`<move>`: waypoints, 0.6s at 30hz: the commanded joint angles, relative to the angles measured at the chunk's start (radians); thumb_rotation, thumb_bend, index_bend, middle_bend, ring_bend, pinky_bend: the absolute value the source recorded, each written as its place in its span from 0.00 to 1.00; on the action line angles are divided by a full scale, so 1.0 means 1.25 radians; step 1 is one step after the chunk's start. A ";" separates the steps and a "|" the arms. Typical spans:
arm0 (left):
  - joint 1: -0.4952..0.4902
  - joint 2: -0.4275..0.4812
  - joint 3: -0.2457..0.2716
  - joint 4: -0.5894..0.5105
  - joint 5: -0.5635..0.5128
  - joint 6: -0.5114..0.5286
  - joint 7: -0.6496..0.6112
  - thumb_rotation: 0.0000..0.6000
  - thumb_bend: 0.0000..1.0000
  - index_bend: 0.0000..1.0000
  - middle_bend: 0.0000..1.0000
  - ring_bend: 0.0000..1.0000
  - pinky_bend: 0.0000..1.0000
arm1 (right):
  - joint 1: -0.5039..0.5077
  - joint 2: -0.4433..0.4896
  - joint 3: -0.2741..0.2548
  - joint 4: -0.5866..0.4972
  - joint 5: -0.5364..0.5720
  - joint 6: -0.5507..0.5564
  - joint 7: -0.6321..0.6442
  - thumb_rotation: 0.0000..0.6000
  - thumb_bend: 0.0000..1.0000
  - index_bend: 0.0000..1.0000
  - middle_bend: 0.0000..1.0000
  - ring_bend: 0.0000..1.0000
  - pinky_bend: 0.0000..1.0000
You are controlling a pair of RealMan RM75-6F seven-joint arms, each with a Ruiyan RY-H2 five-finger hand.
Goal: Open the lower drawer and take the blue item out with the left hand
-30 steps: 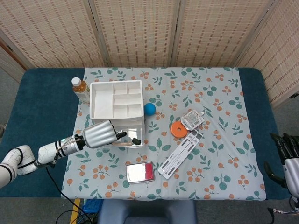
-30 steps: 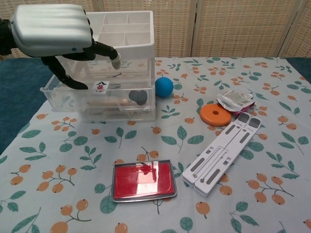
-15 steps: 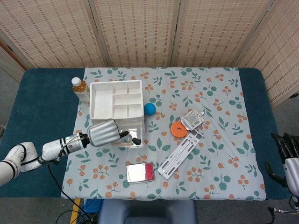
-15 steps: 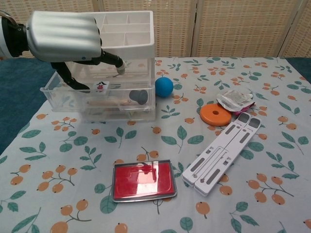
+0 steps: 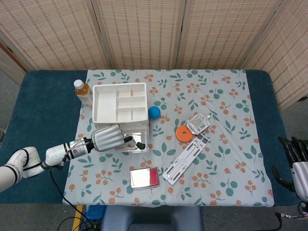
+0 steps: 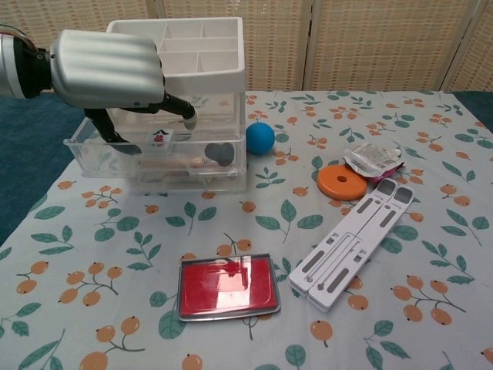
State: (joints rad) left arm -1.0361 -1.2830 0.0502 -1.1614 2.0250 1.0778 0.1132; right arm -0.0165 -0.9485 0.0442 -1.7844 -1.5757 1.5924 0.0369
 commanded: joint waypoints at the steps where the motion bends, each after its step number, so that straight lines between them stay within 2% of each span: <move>1: -0.002 -0.003 0.004 -0.001 -0.002 0.001 0.000 1.00 0.16 0.33 0.92 1.00 1.00 | -0.001 0.000 0.000 0.001 0.001 0.000 0.001 1.00 0.43 0.00 0.11 0.00 0.02; 18: -0.018 0.009 0.008 -0.031 -0.036 -0.042 0.055 1.00 0.16 0.41 0.92 1.00 1.00 | -0.008 -0.003 -0.001 0.015 0.002 0.009 0.019 1.00 0.43 0.00 0.11 0.00 0.02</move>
State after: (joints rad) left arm -1.0573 -1.2746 0.0605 -1.1968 1.9847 1.0304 0.1775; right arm -0.0270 -0.9520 0.0426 -1.7663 -1.5731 1.6040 0.0600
